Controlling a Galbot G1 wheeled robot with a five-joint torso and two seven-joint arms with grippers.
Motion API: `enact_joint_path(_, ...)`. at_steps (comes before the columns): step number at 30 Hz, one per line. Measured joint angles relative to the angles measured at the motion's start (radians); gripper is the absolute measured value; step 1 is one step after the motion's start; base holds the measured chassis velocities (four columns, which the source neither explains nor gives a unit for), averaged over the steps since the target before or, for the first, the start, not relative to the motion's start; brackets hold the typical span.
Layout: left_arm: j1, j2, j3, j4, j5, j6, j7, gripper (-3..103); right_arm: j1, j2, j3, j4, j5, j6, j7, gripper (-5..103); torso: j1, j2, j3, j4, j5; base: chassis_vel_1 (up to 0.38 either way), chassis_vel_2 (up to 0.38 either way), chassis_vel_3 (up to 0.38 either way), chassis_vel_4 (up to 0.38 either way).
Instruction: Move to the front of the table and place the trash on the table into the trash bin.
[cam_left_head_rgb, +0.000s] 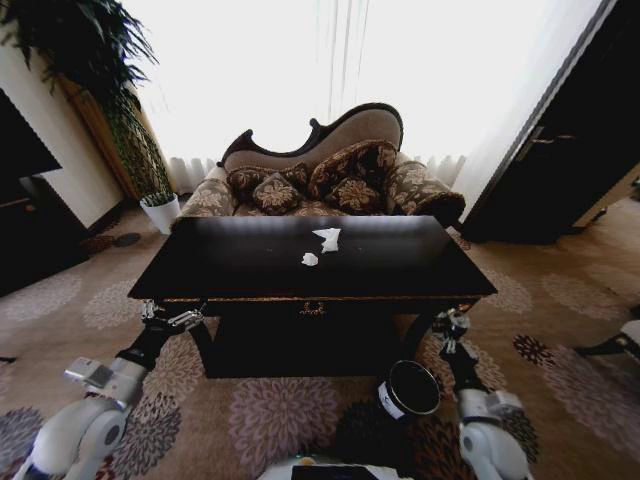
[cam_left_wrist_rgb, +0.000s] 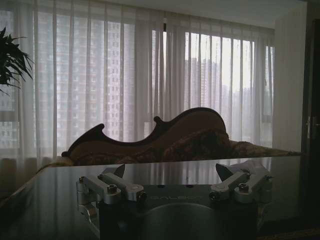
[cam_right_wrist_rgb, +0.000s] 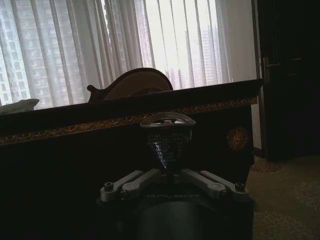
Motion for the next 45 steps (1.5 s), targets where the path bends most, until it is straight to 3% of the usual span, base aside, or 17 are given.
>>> enact_joint_path(6,0.0,0.0,0.0,0.0,0.0,0.0,0.0,100,0.047,0.011,-0.081,-0.252,-0.091,0.121,-0.007,0,0.0,0.0,0.0,0.0,0.0002,0.0,0.0,0.0,0.0)
enact_joint_path(12,0.0,0.0,0.0,0.0,0.0,0.0,0.0,100,0.12,-0.006,-0.129,-0.447,-0.098,0.177,-0.013,0,0.0,0.0,0.0,0.0,0.0001,0.0,0.0,0.0,0.0)
enact_joint_path(16,0.0,0.0,0.0,0.0,0.0,0.0,0.0,100,0.154,-0.016,-0.154,-0.528,-0.089,0.178,-0.014,0,0.0,0.0,0.0,-0.0001,0.0003,0.0,0.0,0.0,0.0)
enact_joint_path(31,0.0,0.0,0.0,0.0,0.0,0.0,0.0,100,0.357,-0.07,-0.216,-0.813,-0.002,0.071,0.015,0,0.0,0.0,0.0,0.0,0.0002,0.0,0.0,0.0,0.0)
enact_joint_path(38,0.0,0.0,0.0,0.0,0.0,0.0,0.0,100,0.468,-0.118,-0.23,-0.939,-0.007,0.067,0.019,0,0.0,0.0,0.0,0.0001,0.0003,0.0,0.0,0.0,0.0)
enact_joint_path(45,0.0,0.0,0.0,0.0,0.0,0.0,0.0,100,0.481,-0.14,-0.232,-0.956,-0.014,0.064,0.011,0,0.0,0.0,0.0,0.0,0.0001,0.0,0.0,0.0,0.0)
